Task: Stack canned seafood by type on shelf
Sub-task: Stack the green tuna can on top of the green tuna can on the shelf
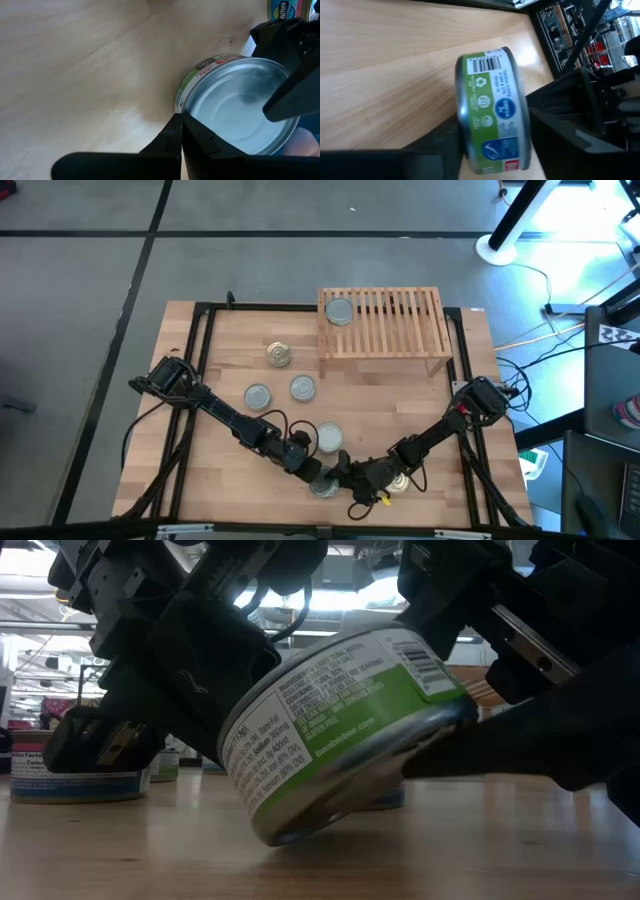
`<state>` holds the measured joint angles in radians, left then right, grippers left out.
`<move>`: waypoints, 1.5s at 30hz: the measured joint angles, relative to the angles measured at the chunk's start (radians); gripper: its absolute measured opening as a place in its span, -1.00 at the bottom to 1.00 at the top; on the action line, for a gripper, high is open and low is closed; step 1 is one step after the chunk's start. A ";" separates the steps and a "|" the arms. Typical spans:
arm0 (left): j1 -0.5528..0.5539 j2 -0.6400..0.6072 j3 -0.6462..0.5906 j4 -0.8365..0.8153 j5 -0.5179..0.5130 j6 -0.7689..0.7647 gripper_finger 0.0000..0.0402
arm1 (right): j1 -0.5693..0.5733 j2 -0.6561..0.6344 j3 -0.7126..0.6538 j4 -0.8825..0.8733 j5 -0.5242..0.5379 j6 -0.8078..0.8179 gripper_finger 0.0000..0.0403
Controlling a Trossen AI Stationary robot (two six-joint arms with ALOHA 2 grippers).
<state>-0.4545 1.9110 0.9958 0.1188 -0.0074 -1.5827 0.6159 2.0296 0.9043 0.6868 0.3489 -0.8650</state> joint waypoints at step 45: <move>0.031 -0.445 0.000 -0.110 -0.146 0.781 -0.98 | -0.029 -0.646 -0.002 -0.378 0.476 -0.128 -0.25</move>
<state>-0.4235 1.4659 0.9962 0.0092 -0.1534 -0.8020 0.5867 1.3835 0.9020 0.3087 0.8252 -0.9932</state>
